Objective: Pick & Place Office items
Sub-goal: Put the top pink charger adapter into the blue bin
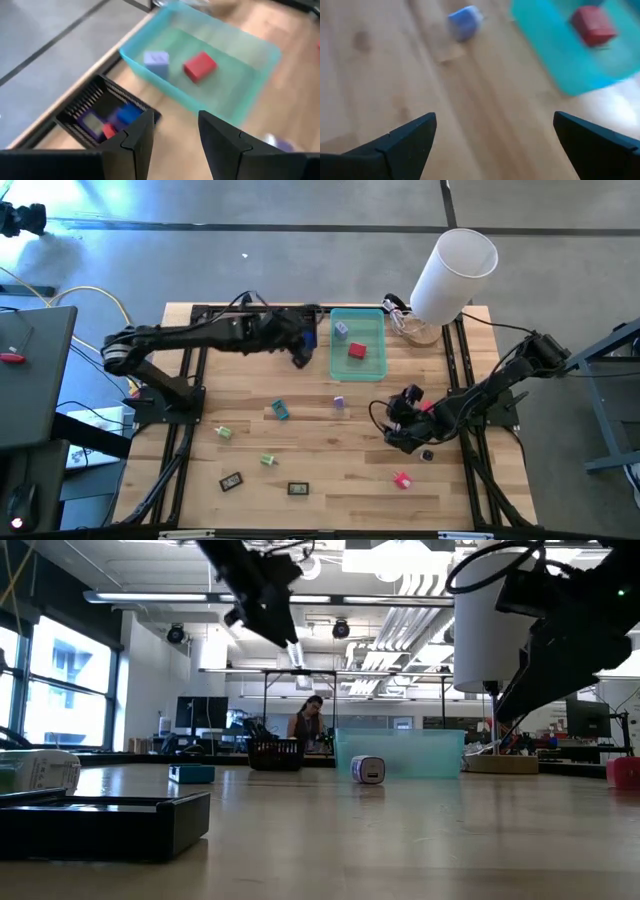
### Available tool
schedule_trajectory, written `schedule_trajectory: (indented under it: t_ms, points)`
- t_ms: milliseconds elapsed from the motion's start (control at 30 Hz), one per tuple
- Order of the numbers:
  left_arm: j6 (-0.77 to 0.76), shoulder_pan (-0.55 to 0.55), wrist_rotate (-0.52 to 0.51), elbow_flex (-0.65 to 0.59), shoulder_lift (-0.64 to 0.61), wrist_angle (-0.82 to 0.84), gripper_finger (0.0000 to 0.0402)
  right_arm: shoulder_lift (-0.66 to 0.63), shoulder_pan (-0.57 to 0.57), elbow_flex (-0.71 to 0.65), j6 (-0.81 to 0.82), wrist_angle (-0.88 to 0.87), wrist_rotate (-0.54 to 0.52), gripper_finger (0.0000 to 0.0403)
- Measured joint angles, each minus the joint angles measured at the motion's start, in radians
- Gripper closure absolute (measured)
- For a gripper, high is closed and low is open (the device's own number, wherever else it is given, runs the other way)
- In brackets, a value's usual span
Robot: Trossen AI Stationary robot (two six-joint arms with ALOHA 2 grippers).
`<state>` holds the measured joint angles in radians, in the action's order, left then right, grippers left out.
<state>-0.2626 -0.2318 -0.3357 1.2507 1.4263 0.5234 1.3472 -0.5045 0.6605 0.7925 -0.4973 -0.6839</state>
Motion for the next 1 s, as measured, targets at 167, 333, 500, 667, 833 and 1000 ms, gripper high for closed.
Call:
schedule_trajectory:
  t_ms: [167, 333, 500, 667, 833, 1000]
  points:
    - [-0.030, 0.085, 0.000, -0.001, -0.033, 0.082, 0.0254, 0.000, 0.018, 0.015, 0.007, 0.029, 0.149, 0.0012]
    - [-0.032, 0.140, 0.004, -0.004, -0.029, 0.079, 0.0254, 0.000, 0.043, 0.049, 0.126, 0.031, 0.305, 0.0012]
    - [-0.019, 0.156, 0.004, -0.005, -0.028, 0.067, 0.0254, 0.000, 0.073, 0.053, 0.181, 0.087, 0.455, 0.0012]
    - [0.001, 0.154, 0.003, -0.005, -0.028, 0.064, 0.0254, 0.002, 0.068, 0.053, 0.188, 0.132, 0.506, 0.0012]
    - [0.001, 0.156, 0.003, -0.005, -0.028, 0.066, 0.0254, 0.002, 0.051, 0.053, 0.326, 0.150, 0.516, 0.0012]
    - [0.001, 0.155, 0.003, -0.005, -0.023, 0.066, 0.0254, 0.002, 0.053, 0.053, 0.541, 0.132, 0.588, 0.0012]
